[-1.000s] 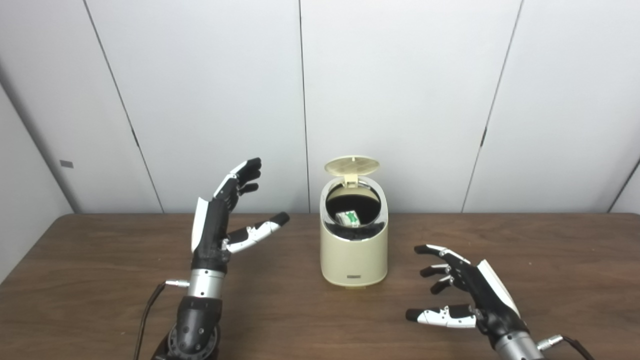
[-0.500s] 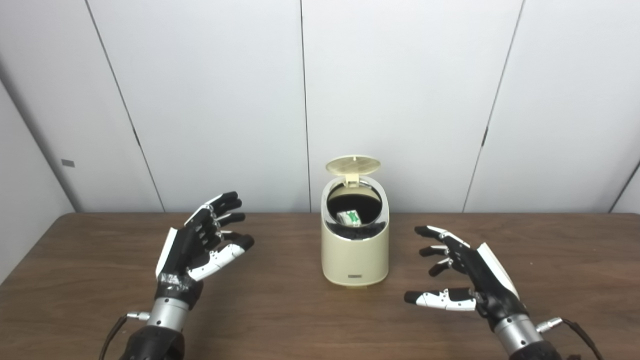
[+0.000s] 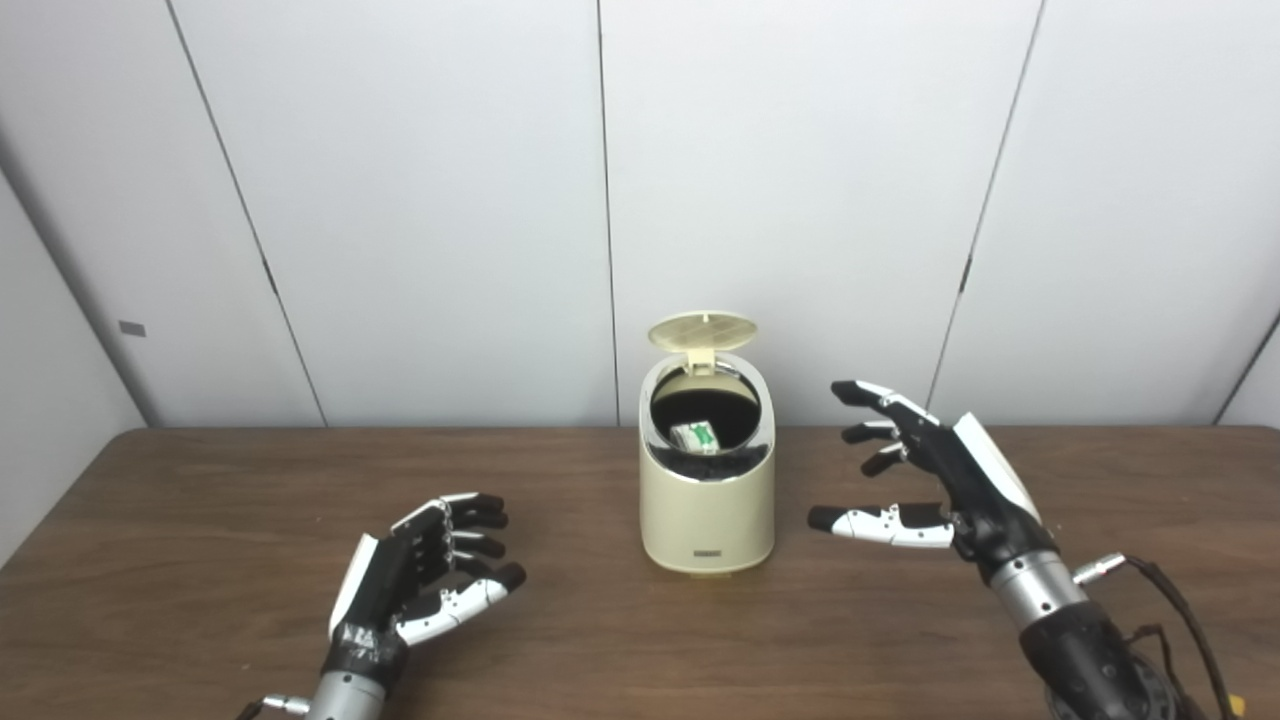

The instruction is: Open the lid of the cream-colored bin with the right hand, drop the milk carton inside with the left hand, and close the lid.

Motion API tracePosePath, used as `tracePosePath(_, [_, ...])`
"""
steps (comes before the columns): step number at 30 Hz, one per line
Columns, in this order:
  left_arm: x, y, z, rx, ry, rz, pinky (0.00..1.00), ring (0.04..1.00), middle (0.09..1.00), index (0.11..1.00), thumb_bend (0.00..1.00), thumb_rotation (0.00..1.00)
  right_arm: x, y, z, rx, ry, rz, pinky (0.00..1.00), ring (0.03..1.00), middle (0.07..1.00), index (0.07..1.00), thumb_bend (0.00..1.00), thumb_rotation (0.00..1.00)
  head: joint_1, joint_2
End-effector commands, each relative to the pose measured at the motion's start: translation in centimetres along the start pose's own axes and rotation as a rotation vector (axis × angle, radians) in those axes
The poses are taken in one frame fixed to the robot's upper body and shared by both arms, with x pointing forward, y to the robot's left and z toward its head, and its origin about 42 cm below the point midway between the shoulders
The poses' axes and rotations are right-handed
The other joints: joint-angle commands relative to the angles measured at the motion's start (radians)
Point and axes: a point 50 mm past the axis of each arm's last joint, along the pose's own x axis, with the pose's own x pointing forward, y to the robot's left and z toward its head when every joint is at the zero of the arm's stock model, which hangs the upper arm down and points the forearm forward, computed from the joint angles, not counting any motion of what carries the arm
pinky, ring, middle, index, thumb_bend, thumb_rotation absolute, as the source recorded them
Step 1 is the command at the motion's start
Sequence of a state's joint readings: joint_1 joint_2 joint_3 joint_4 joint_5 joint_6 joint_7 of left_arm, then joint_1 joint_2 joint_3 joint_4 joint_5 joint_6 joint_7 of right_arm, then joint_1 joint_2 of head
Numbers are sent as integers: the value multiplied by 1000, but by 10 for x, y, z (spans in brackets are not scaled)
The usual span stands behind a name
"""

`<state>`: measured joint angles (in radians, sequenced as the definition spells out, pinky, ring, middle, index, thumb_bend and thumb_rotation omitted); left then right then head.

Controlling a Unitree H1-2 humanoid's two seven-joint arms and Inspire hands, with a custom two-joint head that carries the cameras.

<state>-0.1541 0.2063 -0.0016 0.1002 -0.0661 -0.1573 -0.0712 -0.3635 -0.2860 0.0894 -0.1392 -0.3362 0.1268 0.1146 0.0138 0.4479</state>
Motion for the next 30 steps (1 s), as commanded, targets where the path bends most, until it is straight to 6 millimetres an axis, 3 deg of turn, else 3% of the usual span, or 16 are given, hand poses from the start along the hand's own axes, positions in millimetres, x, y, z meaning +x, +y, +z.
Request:
tracePosePath(1, [9, -1, 11, 22, -90, -16, 500, 578, 669, 713, 750, 193, 23, -16, 21, -35, -116, -33, 580, 739, 852, 837, 667, 276, 1, -2])
tracePosePath(4, [6, -4, 6, 21, -82, -17, 499, 572, 662, 713, 747, 186, 42, -24, 30, -68, -134, -34, 596, 764, 860, 837, 712, 302, 3, -3])
tracePosePath(6, [4, -6, 3, 17, -73, -15, 506, 582, 667, 719, 743, 195, 53, -29, 39, -98, -141, -36, 605, 771, 856, 838, 735, 376, 1, -5])
tracePosePath(11, [1, -8, -5, 3, -47, -4, 526, 604, 683, 741, 739, 209, 74, -38, 59, -107, -168, -36, 659, 794, 847, 838, 725, 347, 2, -7])
tracePosePath(15, [1, -8, -8, 7, -47, -5, 520, 601, 684, 743, 739, 224, 86, -44, 67, -158, -168, -23, 650, 796, 855, 843, 724, 381, -2, -9])
tracePosePath(20, [1, -9, -8, 2, -39, 4, 525, 606, 689, 747, 735, 220, 97, -38, 75, -208, -187, 16, 653, 787, 858, 835, 708, 260, 7, -10])
tracePosePath(30, [0, -11, -7, 7, -35, -1, 542, 615, 694, 750, 719, 219, 118, -32, 96, -386, -240, 123, 786, 901, 884, 853, 686, 508, 18, -13])
